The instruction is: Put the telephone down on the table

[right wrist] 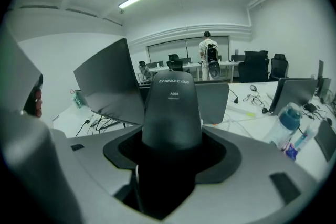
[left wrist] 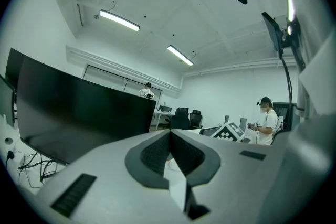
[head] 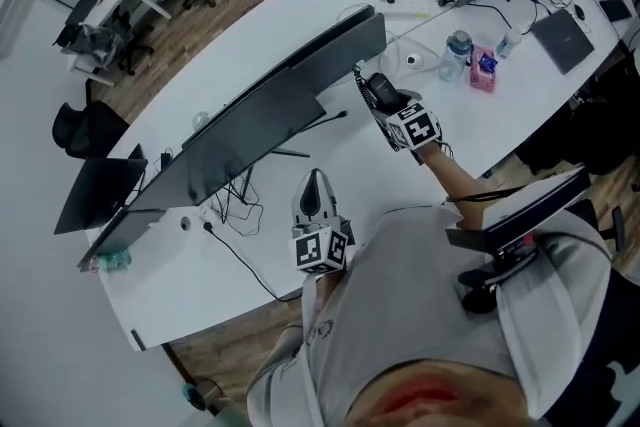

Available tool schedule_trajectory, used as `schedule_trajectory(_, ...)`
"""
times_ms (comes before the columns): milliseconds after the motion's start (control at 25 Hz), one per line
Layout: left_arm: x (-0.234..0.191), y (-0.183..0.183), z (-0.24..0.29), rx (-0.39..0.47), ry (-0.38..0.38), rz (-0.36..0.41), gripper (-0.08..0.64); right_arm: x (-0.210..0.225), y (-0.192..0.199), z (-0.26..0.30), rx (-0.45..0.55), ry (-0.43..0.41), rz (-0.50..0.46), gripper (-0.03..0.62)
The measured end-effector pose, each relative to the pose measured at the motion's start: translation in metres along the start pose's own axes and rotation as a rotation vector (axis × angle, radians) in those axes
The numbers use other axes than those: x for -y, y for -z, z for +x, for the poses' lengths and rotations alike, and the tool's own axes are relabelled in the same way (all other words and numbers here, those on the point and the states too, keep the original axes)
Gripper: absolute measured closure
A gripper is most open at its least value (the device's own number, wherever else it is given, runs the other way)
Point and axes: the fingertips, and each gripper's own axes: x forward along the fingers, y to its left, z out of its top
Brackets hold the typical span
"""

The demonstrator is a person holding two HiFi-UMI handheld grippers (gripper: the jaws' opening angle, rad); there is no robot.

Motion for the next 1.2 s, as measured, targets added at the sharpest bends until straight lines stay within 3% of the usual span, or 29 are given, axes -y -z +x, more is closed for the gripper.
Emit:
schedule_trajectory(680,-0.030,-0.001,0.007,0.034,-0.055,-0.011,0.549,0.009,0.120,0.102,-0.296,0.014,-0.010,0.310)
schedule_trajectory(840,-0.036,-0.001,0.016,0.022,-0.064,-0.011,0.549,0.004,0.151,0.103,-0.420,0.005,0.025,0.310)
schedule_trajectory(920,-0.041,-0.001,0.017,0.015,-0.074,-0.010,0.549,0.017,0.168,0.099,-0.496,0.079,-0.003,0.310)
schedule_trajectory(1200,-0.059,0.002,0.026,-0.002,-0.102,-0.015,0.549,0.021,0.184,0.126,-0.519,0.084,-0.036,0.310)
